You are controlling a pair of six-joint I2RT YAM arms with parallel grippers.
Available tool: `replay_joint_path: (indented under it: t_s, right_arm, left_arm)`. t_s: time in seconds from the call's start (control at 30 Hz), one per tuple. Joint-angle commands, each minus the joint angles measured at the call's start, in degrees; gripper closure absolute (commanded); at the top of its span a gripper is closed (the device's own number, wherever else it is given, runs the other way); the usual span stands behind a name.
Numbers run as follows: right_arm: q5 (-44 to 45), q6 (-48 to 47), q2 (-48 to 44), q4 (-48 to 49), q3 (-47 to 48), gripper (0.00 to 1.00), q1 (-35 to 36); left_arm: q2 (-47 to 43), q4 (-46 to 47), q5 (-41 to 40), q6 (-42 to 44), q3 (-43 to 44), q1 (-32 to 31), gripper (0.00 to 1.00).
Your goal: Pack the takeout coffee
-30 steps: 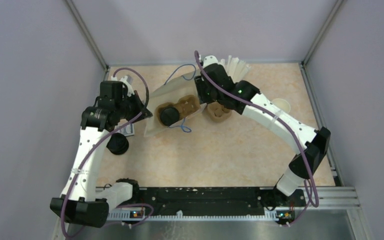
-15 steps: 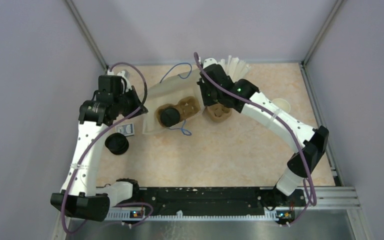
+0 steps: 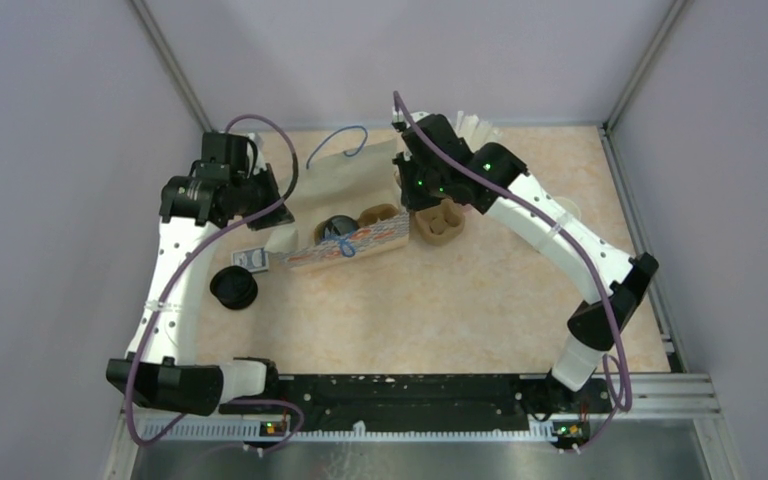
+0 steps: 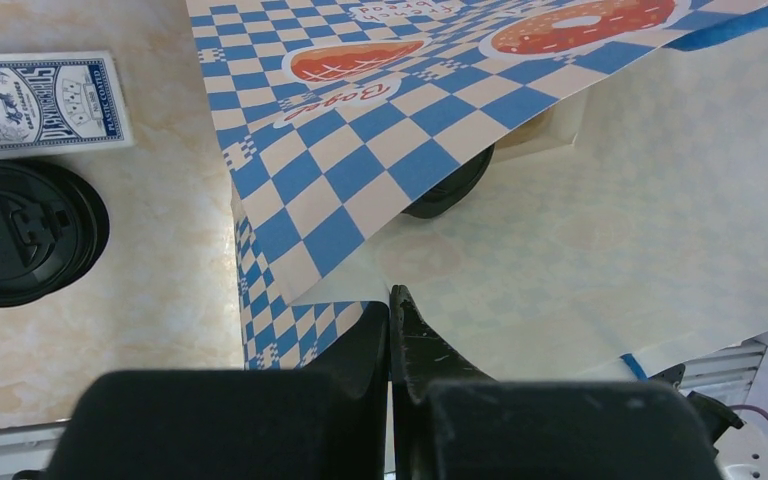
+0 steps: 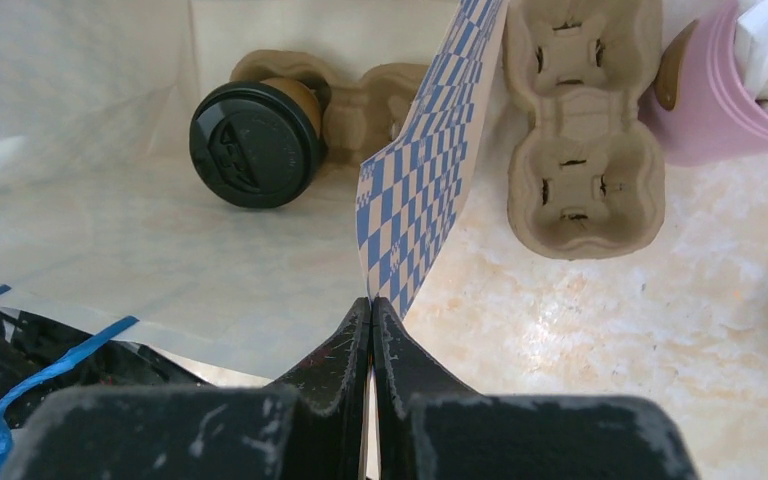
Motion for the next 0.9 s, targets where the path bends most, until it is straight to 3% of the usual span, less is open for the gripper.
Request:
replay_joint_path:
  t_s: [0.0, 0.1, 0.3, 0.63, 0.87]
  right_arm:
    - [-1.5, 1.4, -0.2, -1.6, 0.8, 1.0, -0.3]
    - [-1.0, 1.0, -0.8, 0.7, -1.8, 0.99, -0.2]
    - [0.8, 0.6, -0.9, 3.7, -3.6, 0.81, -0.3]
    - [2.1, 0.3, -0.9, 5.0, -3.0, 0.78, -0.4]
    - [3.2, -0.2, -0.5, 5.6, -2.0, 0.74, -0.4]
  left_arm:
    - [1.5, -1.0, -1.2, 1.2, 2.0, 0.2, 1.0]
    - [2.2, -0.9, -1.6, 1.2, 2.7, 0.2, 0.98]
    - [2.4, -1.0, -1.3, 0.8, 3.7, 0.2, 0.9]
    - [3.4, -2.1, -4.6, 2.5, 8.1, 0.2, 0.68]
    - [3.5, -0.8, -5.3, 2.9, 9.5, 0.2, 0.59]
